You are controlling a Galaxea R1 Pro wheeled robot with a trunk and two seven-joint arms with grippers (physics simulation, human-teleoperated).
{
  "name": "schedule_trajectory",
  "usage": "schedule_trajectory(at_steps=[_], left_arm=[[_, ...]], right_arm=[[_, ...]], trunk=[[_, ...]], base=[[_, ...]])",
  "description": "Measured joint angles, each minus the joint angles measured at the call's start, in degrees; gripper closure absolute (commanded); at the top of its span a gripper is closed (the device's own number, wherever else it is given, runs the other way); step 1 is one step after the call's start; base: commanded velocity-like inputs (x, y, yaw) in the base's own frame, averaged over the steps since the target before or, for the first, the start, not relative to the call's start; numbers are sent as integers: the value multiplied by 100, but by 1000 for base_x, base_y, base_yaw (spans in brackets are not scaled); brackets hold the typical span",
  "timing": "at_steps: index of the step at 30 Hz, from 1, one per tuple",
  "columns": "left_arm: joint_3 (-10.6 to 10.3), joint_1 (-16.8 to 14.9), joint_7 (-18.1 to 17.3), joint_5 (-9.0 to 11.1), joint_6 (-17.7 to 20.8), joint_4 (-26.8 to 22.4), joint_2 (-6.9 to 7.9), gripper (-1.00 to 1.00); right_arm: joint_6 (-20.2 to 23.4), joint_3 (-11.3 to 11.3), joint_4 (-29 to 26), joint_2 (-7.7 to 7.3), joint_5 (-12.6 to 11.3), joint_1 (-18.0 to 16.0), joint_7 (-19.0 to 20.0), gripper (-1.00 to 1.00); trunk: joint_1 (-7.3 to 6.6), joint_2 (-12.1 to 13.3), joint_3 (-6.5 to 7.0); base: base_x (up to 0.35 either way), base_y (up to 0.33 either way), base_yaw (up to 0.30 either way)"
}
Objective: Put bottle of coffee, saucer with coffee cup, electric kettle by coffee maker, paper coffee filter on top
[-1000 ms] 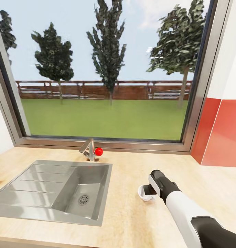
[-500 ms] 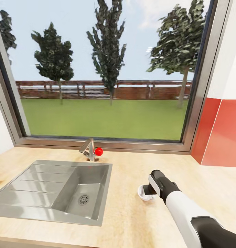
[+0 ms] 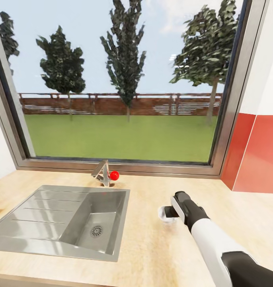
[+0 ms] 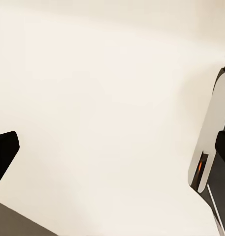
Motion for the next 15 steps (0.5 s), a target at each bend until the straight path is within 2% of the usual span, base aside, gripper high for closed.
schedule_trajectory(at_steps=[4,7,10,13,15], left_arm=[[1,0,1,-2,0,0,0,-100],[2,0,2,-4,0,0,0,-100],[6,0,2,-4,0,0,-3,-100],[7,-2,2,-3,0,0,-7,-100],[11,-1,2,-1,4,0,-8,-100]], right_arm=[[12,0,-729,12,-16,1,11,100],[16,0,-1126,17,-120,2,80,100],[20,7,-1435,19,-380,2,203,100],[20,20,-1744,20,-773,2,283,100],[21,31,-1853,19,-950,2,303,100]], trunk=[[0,-1,0],[0,0,-1],[0,0,-1],[0,0,-1],[0,0,-1]], base=[[0,0,0],[0,0,0],[0,0,0],[0,0,0],[0,0,0]])
